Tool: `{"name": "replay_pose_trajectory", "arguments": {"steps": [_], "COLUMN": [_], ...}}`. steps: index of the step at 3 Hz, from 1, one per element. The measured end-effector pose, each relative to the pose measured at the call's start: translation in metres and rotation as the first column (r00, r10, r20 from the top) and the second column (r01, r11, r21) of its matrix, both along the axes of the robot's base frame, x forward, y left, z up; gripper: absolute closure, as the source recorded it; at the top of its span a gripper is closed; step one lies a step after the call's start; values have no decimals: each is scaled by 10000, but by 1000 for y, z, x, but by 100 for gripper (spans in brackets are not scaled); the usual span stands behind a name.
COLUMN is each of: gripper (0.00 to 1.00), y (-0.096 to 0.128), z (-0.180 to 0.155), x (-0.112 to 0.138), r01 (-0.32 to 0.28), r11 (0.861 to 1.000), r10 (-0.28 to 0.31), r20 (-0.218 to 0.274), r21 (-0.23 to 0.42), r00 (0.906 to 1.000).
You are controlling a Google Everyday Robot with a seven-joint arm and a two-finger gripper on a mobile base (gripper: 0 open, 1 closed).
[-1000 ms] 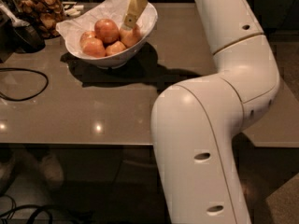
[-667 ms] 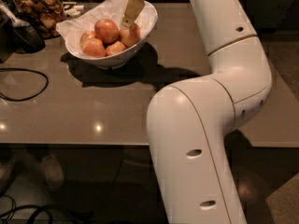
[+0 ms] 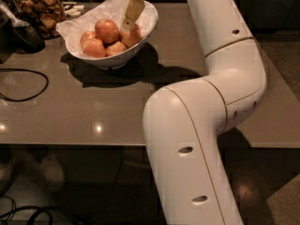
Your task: Pick apple from white bowl
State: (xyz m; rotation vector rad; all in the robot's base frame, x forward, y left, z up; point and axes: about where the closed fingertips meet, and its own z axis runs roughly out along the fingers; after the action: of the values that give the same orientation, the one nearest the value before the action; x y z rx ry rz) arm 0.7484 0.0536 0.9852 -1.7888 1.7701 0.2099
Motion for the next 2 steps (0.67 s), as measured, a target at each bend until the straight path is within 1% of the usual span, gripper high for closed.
{"name": "replay_pose_trajectory", "arguments": {"steps": [1, 2], "gripper": [23, 27], "y": [-3, -10], "z": [-5, -21], "x": [4, 11], "r01": [44, 221], "r11": [9999, 9993], "r10": [-44, -226], "r20": [8, -162], "r21": [-92, -296], "r00": [10000, 9996]}}
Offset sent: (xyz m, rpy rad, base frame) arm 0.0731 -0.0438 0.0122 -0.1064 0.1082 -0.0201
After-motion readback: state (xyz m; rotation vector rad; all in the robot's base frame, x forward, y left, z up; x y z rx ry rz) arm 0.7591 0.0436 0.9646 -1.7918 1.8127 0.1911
